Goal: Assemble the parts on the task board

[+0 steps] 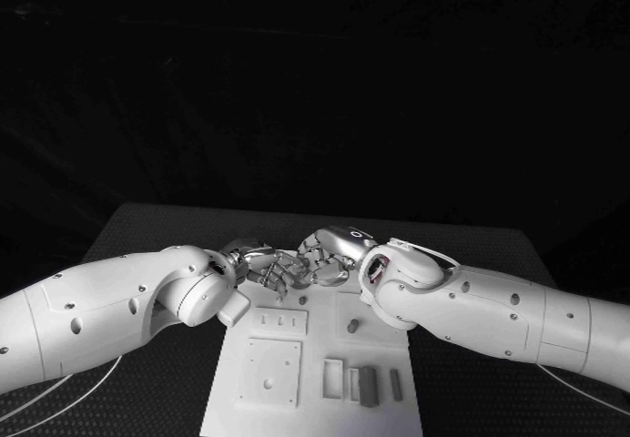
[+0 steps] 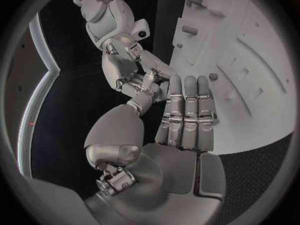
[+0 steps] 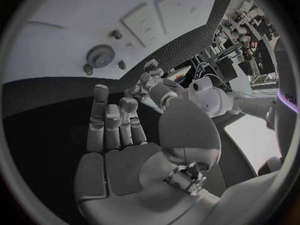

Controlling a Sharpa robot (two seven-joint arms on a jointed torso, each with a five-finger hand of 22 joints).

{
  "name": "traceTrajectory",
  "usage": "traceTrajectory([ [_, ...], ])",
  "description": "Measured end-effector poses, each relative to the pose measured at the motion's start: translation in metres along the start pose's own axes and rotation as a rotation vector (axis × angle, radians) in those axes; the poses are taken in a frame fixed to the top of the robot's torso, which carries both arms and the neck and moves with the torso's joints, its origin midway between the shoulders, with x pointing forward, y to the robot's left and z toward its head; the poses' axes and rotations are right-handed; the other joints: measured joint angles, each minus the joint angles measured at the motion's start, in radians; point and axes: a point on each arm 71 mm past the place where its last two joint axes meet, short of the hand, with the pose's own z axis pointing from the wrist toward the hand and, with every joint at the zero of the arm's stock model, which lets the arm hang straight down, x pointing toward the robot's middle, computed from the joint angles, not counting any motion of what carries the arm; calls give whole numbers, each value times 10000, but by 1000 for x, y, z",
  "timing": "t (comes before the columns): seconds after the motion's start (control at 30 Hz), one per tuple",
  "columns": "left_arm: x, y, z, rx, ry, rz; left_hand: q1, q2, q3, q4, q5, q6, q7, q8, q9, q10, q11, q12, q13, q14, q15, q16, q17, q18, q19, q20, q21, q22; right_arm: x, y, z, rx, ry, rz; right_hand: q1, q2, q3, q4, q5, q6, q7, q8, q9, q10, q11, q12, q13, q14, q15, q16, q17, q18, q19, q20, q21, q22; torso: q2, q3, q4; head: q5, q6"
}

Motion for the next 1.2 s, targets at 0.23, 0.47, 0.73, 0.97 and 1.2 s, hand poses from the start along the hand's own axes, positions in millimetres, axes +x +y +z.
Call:
traceTrajectory([
  [0.23, -4, 2, -1, -14, -95, 262, 0, -1, 71, -72, -1, 20, -20, -3, 38, 39, -38, 59, 70, 35, -35, 41, 55, 0, 36, -36, 38, 69, -1, -12, -5, 239, -10, -27, 53, -53, 0, 0, 0, -2, 1, -40, 0, -35, 35, 0, 0, -1, 2, 0, -10, -2, 0, 0, 0, 0, 0, 6, -3, 26, -23],
  [0.47, -7, 5, -2, -194, 39, 939, -98, 92, 89, -91, -39, 73, -1, 35, 117, 111, -108, 146, 199, 89, -90, 162, 146, 0, 90, -90, 99, 188, -6, -35, -12, 732, -197, -180, 53, -53, 28, 27, 0, -18, 15, -40, -8, -35, 35, 0, -10, -15, 17, 0, -10, -6, 0, 0, 1, 0, 1, 11, -5, 77, -46],
  [0.73, -9, 12, -3, -863, 317, 1930, -129, 68, 182, -185, -72, 79, -8, 135, 203, 221, -185, 394, 425, 199, -199, 394, 255, -1, 198, -196, 269, 401, -14, -55, -18, 1197, -463, -191, 121, -12, 57, -2, 0, -50, 17, -40, -8, -35, 35, 0, -19, -15, 20, 0, -20, -54, 1, 0, 1, 0, 5, 21, -12, 197, -117],
  [0.97, -8, 27, -2, -1921, 589, 2764, -217, 131, 219, -224, -35, 88, -17, 195, 297, 223, -186, 688, 726, 199, -199, 696, 347, -1, 202, -201, 351, 626, -38, -71, -21, 1585, -1017, -165, 146, -37, 57, -2, 0, -52, 17, -40, -7, -35, 35, 0, -19, -15, 21, 0, -19, -57, 1, 0, 1, 0, 7, 33, -13, 198, -211],
  [1.2, -1, 27, 0, -2727, 836, 3418, -285, 198, 212, -232, -37, 87, -19, 345, 356, 149, -257, 1135, 1103, 232, -233, 1094, 468, -2, 288, -286, 503, 878, -46, -78, -20, 1802, -1198, -100, 146, -37, 57, -2, 0, -54, 18, -40, -6, -34, 35, 0, -19, -27, 34, 0, -19, -57, 1, 0, 3, 0, 16, 32, -36, 191, -293],
])
